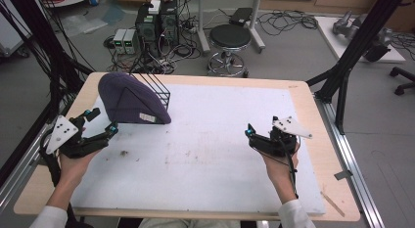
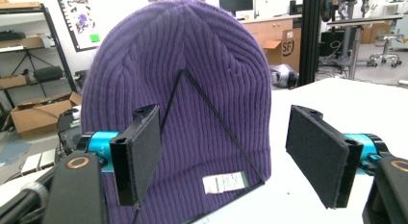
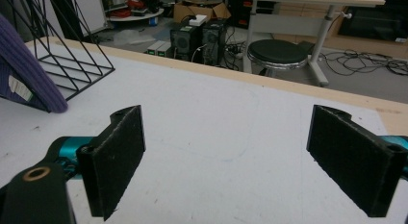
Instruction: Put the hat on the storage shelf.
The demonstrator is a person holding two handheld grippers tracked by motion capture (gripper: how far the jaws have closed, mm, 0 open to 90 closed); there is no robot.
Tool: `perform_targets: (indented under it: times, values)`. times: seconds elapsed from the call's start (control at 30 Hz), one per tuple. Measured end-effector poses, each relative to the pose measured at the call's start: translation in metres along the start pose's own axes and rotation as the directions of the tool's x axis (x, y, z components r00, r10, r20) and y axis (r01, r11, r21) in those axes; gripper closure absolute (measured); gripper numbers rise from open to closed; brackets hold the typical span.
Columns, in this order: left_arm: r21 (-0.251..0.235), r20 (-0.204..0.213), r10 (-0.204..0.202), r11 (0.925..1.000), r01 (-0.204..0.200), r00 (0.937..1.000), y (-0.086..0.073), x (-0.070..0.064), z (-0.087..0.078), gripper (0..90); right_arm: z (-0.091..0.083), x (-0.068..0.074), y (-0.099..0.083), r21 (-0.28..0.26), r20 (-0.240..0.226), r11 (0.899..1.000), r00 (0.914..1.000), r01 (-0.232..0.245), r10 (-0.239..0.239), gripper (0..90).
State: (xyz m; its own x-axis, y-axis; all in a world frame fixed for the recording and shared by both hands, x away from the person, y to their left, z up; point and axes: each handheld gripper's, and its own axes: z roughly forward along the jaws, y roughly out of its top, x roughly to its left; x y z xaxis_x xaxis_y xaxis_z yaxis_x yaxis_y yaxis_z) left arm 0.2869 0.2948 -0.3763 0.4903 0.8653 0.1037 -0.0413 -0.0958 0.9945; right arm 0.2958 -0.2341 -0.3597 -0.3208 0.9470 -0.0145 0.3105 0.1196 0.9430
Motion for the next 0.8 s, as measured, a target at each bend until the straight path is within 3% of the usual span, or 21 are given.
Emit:
perform_targets:
  times: [0.3,0.6,0.8]
  values:
    - [0.014,-0.021,-0.035,0.9993,0.035,0.9992,-0.018,-0.003,-0.01,28.8,-0.007,-0.009,-0.026,0.023,0.025,0.999,0.999,-0.038,0.038,12.5]
    - [0.009,-0.056,-0.055,0.9984,0.056,0.9969,-0.032,-0.003,-0.019,28.9,-0.013,-0.01,-0.052,-0.01,0.072,0.997,0.9948,-0.071,0.072,11.8]
    - [0.004,-0.075,-0.062,0.998,0.062,0.9953,-0.041,-0.003,-0.022,29.7,-0.011,-0.012,-0.06,-0.02,0.077,0.996,0.9927,-0.092,0.093,11.4]
